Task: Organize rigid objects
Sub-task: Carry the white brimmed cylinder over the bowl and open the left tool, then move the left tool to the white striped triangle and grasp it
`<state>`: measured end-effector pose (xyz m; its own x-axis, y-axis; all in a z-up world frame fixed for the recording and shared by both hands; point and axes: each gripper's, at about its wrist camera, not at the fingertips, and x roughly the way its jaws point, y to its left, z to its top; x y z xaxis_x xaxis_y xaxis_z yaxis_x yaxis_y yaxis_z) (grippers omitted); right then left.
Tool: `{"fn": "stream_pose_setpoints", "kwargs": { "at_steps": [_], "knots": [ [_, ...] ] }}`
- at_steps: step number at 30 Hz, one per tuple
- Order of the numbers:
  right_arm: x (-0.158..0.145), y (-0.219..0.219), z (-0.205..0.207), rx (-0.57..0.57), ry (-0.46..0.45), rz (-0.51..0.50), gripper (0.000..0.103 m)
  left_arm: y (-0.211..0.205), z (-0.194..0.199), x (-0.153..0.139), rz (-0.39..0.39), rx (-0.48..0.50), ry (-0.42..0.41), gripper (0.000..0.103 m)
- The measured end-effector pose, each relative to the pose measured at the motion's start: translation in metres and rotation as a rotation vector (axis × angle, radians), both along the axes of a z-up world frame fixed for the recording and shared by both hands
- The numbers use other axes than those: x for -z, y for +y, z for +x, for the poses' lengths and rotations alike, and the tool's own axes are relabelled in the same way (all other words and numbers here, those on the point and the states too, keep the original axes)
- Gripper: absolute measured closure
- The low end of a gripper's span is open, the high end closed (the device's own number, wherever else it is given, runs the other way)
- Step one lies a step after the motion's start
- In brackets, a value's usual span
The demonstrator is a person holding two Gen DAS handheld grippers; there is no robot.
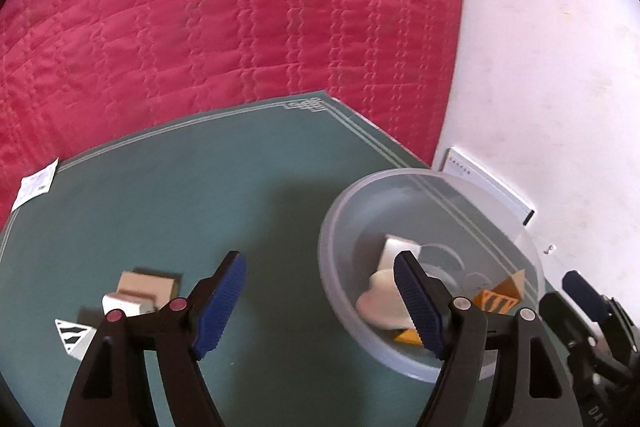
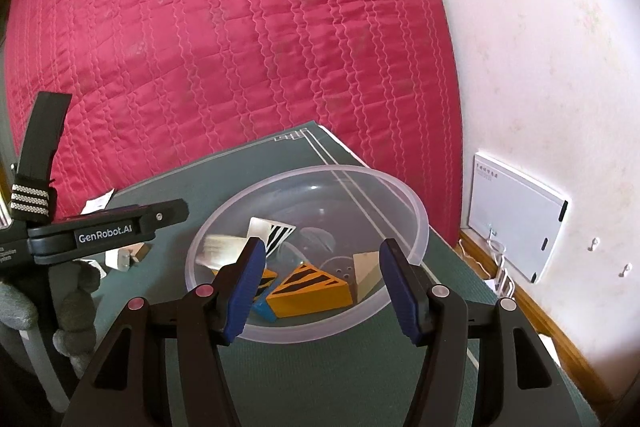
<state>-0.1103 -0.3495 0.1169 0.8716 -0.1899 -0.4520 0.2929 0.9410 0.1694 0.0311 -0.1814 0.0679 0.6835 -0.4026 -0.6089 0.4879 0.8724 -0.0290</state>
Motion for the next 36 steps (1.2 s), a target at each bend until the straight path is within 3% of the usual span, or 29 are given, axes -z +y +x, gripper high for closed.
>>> {"fn": "stream_pose_setpoints", "kwargs": {
  "at_steps": [16, 36],
  "knots": [
    [-0.003, 0.007, -0.001, 0.000, 0.002, -0.033, 0.041, 0.024, -0.009, 0.002, 0.048, -0.065, -0.035, 0.016],
    [-0.004, 0.028, -0.005, -0.003, 0.013, -0.107, 0.040, 0.120, -0.005, 0.002, 0.034, -0.255, -0.039, 0.014]
  ]
}}
